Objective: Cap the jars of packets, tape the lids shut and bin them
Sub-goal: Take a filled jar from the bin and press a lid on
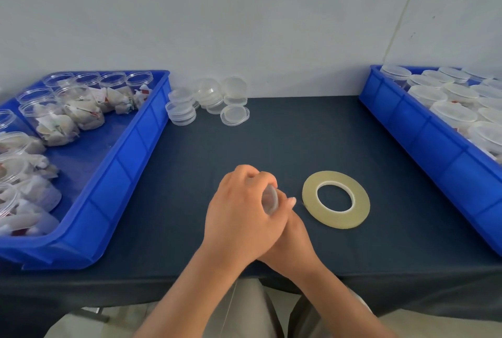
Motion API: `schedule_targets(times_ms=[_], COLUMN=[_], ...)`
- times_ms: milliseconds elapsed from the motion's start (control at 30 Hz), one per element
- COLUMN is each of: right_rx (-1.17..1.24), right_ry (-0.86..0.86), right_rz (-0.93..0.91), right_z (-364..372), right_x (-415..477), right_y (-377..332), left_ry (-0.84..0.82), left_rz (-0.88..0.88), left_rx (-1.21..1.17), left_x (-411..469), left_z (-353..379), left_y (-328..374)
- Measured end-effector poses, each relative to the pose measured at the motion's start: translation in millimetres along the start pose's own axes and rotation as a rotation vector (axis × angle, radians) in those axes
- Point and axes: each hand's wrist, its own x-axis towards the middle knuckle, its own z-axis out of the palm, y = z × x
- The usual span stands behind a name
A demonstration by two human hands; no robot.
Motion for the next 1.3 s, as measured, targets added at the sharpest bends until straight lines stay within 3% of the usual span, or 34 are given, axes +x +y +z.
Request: schedule_targets(times_ms=[167, 333, 567, 767, 933, 1133, 1233, 1300], right_rx=[0.197, 0.249, 0.125, 0.140, 0.123, 0.190, -0.056, -0.245], right_ry=[-0.124, -0.102, 0.028, 0.009, -0.008, -0.083, -0.223, -0.193], right_rz=[0.067, 0.079, 0.026, -0.001, 0.063, 0.094, 0.094, 0.075], right_z=[-9.0, -5.8, 1.7, -1.0, -4.1, -3.4, -17.8, -38.4], right_x=[3.6, 3.1, 2.2, 5.1, 5.8, 5.3, 5.2, 3.7], right_y=[3.9, 9.5, 4.7, 11.5, 10.6, 7.2, 11.7, 19.7], left_ry=[-0.247, -0.319, -0.129, -0.050, -0.106, -0.181, -0.107, -0.048], left_rz=[0.263, 0.292, -0.080, -0.079, -0.029, 0.099, 0.115, 0.080], left_rx=[-0.236, -0.305, -0.198, -0.329, -0.410, -0.325, -0.166, -0.134], left_x=[17.4, 24.6, 0.6, 2.0, 8.3, 11.5, 8.7, 3.5], left_z=[-20.9, -22.4, -1.1, -0.3, 1.3, -0.8, -6.4, -8.6], left_y=[-29.8, -33.8, -15.1, -28.3, -37.4, -38.4, -40.9, -43.1])
